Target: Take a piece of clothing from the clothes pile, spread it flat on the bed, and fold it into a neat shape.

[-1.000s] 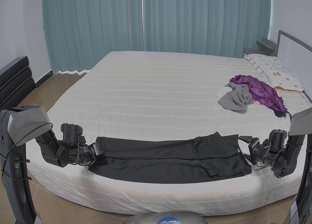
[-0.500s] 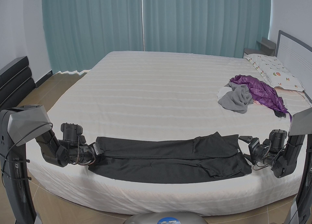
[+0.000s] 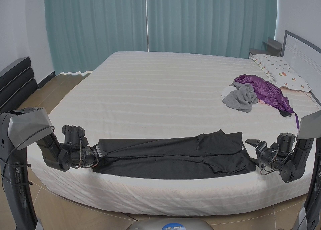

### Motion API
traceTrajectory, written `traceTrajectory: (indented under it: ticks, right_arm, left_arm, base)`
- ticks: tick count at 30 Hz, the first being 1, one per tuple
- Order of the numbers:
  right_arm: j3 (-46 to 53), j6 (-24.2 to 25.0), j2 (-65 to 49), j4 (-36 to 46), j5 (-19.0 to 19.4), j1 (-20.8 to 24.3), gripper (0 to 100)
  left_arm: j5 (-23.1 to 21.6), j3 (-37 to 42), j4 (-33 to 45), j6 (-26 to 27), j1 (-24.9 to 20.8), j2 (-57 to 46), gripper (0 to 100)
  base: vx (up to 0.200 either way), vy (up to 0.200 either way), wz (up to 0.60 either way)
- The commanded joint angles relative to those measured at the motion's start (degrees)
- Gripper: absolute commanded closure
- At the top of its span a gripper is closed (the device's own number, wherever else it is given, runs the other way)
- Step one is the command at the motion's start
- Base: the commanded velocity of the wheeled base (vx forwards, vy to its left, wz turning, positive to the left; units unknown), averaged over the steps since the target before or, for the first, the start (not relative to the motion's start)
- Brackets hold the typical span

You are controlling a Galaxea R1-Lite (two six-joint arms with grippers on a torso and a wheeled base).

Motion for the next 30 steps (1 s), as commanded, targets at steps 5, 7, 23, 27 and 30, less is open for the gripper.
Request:
traceTrajectory:
  ticks: [5,7,23,27,30]
  right_arm:
    - [-0.07,0.02,0.06,-0.02,0.08,0.01,0]
    - [-0.07,0.02,0.06,-0.02,0.08,0.01,0]
    - [-0.07,0.02,-0.03,-0.02,0.08,0.01,0]
    - [0.01,0.02,-0.12,-0.02,0.79,-0.17,0]
    - [0.01,0.02,-0.21,-0.02,0.87,-0.25,0]
  left_arm:
    - [0.1,0.0,-1.92,-1.43,-0.08,-0.05,100]
    - [0.27,0.0,-2.62,-3.54,-0.16,-0.49,100]
    - [0.89,0.88,-3.68,-7.59,-2.01,-3.48,100]
    - [4.84,0.62,-3.68,-8.46,-3.59,-3.92,100]
    - [6.16,0.35,-3.15,-8.55,-4.56,-5.41,100]
  base:
    - [0.0,0.0,0.0]
    - [0.0,0.0,0.0]
    - [0.0,-0.088,0.0]
    - [0.0,-0.2,0.0]
    - [0.0,-0.2,0.0]
